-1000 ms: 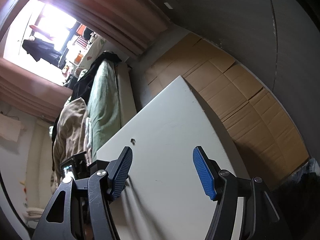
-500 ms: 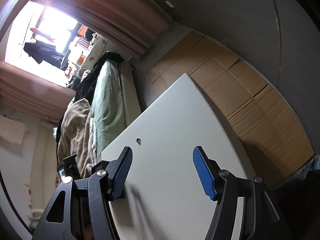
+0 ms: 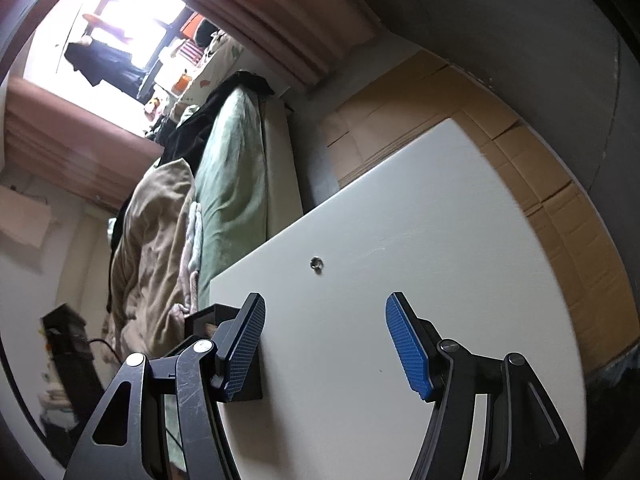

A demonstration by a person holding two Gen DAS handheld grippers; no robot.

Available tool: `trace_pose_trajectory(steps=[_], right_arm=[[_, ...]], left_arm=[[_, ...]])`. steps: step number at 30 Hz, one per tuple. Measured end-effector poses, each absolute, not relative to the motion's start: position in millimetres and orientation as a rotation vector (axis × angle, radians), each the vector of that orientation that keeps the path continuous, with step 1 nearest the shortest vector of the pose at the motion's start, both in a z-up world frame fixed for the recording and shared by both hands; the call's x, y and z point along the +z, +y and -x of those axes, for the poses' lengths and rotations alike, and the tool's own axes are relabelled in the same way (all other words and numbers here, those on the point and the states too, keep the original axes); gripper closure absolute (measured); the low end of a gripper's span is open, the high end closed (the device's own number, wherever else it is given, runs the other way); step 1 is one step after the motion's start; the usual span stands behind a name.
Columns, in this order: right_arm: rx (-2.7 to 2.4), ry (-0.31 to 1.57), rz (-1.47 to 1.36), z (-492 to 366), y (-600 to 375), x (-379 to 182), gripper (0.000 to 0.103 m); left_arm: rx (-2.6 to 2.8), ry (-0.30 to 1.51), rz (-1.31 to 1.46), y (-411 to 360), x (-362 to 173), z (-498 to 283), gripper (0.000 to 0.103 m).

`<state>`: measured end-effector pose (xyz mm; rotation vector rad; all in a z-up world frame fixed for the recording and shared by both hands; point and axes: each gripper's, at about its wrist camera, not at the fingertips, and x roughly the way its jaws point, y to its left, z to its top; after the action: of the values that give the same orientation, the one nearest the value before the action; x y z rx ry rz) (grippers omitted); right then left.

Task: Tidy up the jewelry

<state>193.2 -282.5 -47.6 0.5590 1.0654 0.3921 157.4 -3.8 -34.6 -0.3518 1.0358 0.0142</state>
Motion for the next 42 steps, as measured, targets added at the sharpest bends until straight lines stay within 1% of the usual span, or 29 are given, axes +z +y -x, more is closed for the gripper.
trace_pose_trajectory(steps=[4, 7, 11, 12, 14, 15, 16, 17, 23, 26, 27, 28, 33, 36, 40, 42], right_arm=[[0.384, 1.074, -0.535, -202.0, -265.4, -55.0, 0.039], [0.381, 1.092, -0.498, -206.5, -254.8, -59.3, 0.039], [0.372, 1.087, -0.487, -207.6, -258.9, -56.8, 0.039], [0.371, 1.085, -0.498, -207.4, -261.9, -55.8, 0.039], [0.371, 1.079, -0.521, -206.7, -267.9, -53.7, 0.039], [0.372, 1.076, -0.522, -205.8, -270.2, -52.7, 0.039], [0.372, 1.074, -0.52, -204.1, -272.3, -50.8, 0.039], [0.373, 1.07, -0.516, -202.6, -273.9, -48.9, 0.039], [0.367, 1.042, -0.549, -195.9, -296.3, -39.3, 0.039], [0.357, 1.033, -0.569, -192.6, -309.5, -35.8, 0.039], [0.354, 1.029, -0.575, -191.2, -313.2, -34.8, 0.039], [0.351, 1.025, -0.582, -190.0, -317.3, -33.4, 0.039], [0.336, 1.007, -0.607, -184.8, -332.2, -27.9, 0.039], [0.332, 1.001, -0.617, -182.6, -337.4, -26.6, 0.039], [0.332, 1.002, -0.619, -180.6, -339.1, -26.5, 0.039], [0.331, 1.001, -0.618, -180.4, -338.8, -26.4, 0.039]], left_arm=[[-0.008, 1.032, 0.409, 9.9, -40.0, -159.4, 0.102], [-0.032, 1.067, 0.388, 6.1, -43.7, -166.0, 0.102], [-0.091, 1.116, 0.306, -17.2, -44.1, -176.0, 0.1], [-0.101, 1.129, 0.294, -22.0, -45.5, -177.8, 0.097], [-0.113, 1.164, 0.254, -34.3, -49.6, -181.7, 0.084], [-0.116, 1.169, 0.237, -37.8, -51.0, -181.4, 0.07], [-0.117, 1.173, 0.217, -41.7, -52.2, -180.8, 0.061], [-0.116, 1.179, 0.193, -46.4, -53.8, -180.9, 0.06], [-0.11, 1.244, 0.032, -70.3, -64.3, -184.5, 0.061], [-0.103, 1.286, -0.073, -81.6, -73.0, -187.9, 0.068], [-0.093, 1.297, -0.108, -83.7, -76.3, -189.5, 0.074], [-0.084, 1.311, -0.145, -86.3, -80.3, -191.0, 0.077], [-0.097, 1.363, -0.27, -97.5, -97.6, -194.2, 0.077], [-0.095, 1.381, -0.296, -99.6, -104.6, -196.2, 0.078], [-0.085, 1.38, -0.305, -98.8, -108.7, -199.3, 0.086], [-0.082, 1.375, -0.296, -97.3, -108.8, -199.9, 0.086]])
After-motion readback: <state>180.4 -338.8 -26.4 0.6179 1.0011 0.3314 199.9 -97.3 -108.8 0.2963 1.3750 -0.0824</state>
